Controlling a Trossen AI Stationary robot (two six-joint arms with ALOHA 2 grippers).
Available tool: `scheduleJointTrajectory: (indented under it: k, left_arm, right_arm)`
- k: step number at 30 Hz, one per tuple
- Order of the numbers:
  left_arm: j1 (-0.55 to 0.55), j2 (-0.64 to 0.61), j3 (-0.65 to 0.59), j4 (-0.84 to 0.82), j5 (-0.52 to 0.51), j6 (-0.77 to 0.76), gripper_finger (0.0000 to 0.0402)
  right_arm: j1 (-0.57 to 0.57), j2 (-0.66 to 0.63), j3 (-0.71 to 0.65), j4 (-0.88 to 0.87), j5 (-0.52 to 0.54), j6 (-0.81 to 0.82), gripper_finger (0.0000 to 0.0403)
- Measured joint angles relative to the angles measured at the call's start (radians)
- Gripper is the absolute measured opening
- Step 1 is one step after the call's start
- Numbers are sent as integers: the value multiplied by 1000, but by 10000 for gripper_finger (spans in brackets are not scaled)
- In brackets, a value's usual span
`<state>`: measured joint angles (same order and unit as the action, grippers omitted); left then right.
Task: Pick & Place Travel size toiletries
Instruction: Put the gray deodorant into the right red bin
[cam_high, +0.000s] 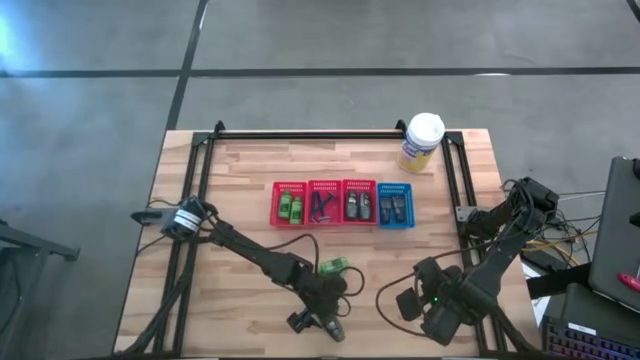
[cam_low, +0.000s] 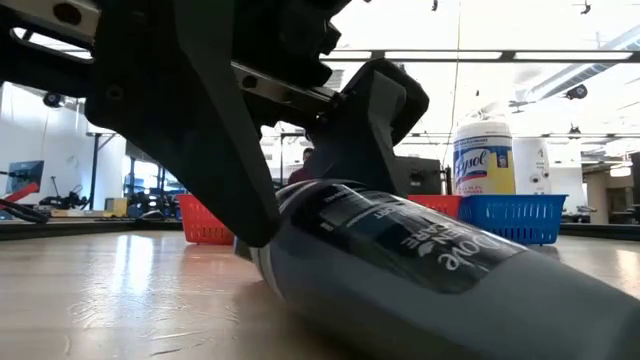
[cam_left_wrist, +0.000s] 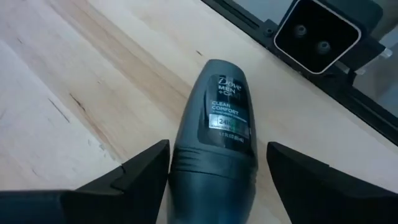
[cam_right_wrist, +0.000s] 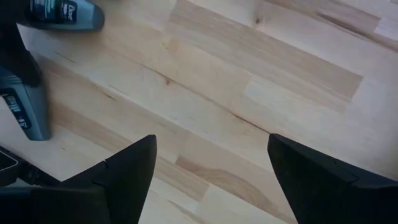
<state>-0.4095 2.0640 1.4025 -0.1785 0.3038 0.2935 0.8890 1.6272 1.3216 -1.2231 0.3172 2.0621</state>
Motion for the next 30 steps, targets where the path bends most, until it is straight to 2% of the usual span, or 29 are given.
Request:
scheduleJointTrajectory:
  k: [8, 11, 16, 20, 24, 30]
  left_arm:
    - [0, -4, 0, -27, -16, -9, 203]
    - [2, -30, 0, -58, -64, -60, 200]
    - [8, -146, -3, -145, -253, -104, 215]
    - [15, -273, -54, -112, -412, -144, 213]
    - [49, -400, -154, 14, -480, -260, 207]
    - [135, -486, -293, 158, -477, -377, 207]
  right_arm:
    - [0, 0, 0, 17, 8, -2, 320]
    - [1, 0, 0, 80, 39, -29, 322]
    - [1, -14, -1, 214, 95, 18, 311]
    - [-14, -22, -50, 387, 258, 70, 299]
    - [-73, -31, -100, 529, 413, -14, 293]
    - [-210, -33, -105, 719, 423, -322, 300]
